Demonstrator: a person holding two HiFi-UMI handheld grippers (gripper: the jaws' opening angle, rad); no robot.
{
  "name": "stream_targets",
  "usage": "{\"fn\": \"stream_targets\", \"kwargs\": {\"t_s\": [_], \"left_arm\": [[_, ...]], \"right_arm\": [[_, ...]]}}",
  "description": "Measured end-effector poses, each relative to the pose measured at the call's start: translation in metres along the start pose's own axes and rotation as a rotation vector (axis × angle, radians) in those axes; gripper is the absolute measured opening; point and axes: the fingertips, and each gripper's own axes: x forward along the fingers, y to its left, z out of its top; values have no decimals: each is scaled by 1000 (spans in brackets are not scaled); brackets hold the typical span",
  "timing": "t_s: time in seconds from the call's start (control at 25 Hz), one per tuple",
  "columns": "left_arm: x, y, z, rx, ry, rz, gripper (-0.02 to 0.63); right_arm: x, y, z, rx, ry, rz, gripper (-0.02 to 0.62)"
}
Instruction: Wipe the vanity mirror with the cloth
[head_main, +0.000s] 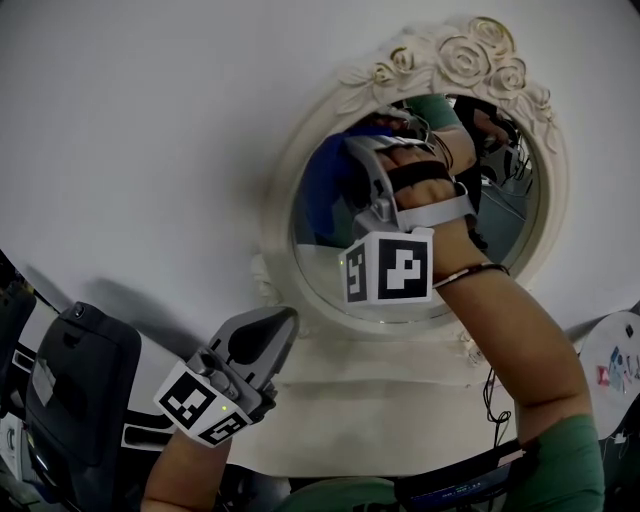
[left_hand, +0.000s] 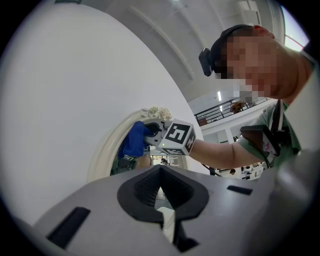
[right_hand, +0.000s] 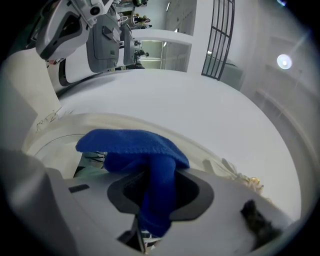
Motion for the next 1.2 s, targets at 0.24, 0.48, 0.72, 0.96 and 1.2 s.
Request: {"fn": "stream_targets", "kwargs": {"t_s": [0.24,0.48,0.72,0.96,1.2], "left_arm": [[7,-2,0,0,-1,-11,-3],[21,-12,-1,-2,-1,-38,-3],[36,-23,2,-1,-12,-69,-3],[43,-32,2,-2,-14,-91,-3],[47,-37,2,-3,-16,-102,-3]], "right_arm": [[-6,-2,-14,-26,25,-3,110],[-30,-11,-63,-31,93,-18,109],[-62,-23,-129,-17,193,-37,109],[-93,-37,-188,-5,312,-64,109],[-111,-44,-225,-34,417,-93,109]]}}
